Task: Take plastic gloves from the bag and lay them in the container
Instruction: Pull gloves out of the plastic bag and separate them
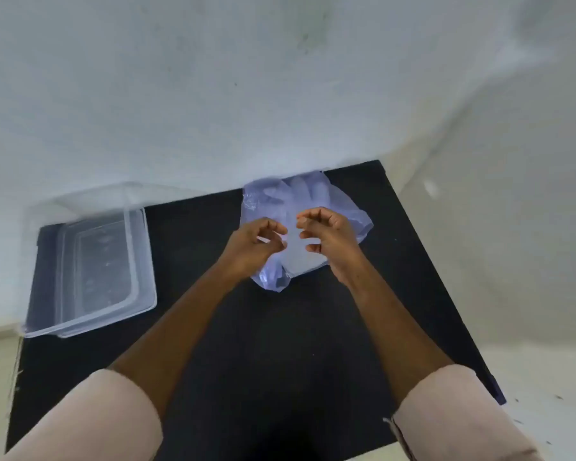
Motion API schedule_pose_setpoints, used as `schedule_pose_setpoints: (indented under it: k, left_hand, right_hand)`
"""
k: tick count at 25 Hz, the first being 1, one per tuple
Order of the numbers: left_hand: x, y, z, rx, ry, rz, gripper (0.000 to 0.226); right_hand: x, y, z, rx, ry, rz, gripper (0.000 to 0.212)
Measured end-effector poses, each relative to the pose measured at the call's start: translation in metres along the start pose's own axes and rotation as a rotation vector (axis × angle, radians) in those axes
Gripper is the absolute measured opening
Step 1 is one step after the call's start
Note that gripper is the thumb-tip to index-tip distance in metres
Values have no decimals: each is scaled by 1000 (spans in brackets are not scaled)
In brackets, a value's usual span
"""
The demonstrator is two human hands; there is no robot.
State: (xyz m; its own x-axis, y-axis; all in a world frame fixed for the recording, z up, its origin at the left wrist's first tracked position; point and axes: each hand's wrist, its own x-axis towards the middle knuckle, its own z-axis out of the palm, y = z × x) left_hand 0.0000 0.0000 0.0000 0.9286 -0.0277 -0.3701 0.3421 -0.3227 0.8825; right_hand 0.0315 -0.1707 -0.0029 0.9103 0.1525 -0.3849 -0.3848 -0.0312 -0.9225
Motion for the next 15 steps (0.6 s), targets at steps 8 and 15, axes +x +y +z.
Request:
schedule_pose_setpoints:
  k: [8, 15]
  left_hand:
    - [39, -29, 49, 574, 372, 31, 54]
    - [55, -42, 49, 978, 225, 176, 32]
  right_hand:
    - [56, 58, -38, -790, 419, 127, 18]
    - [81, 69, -31, -792, 429, 213, 14]
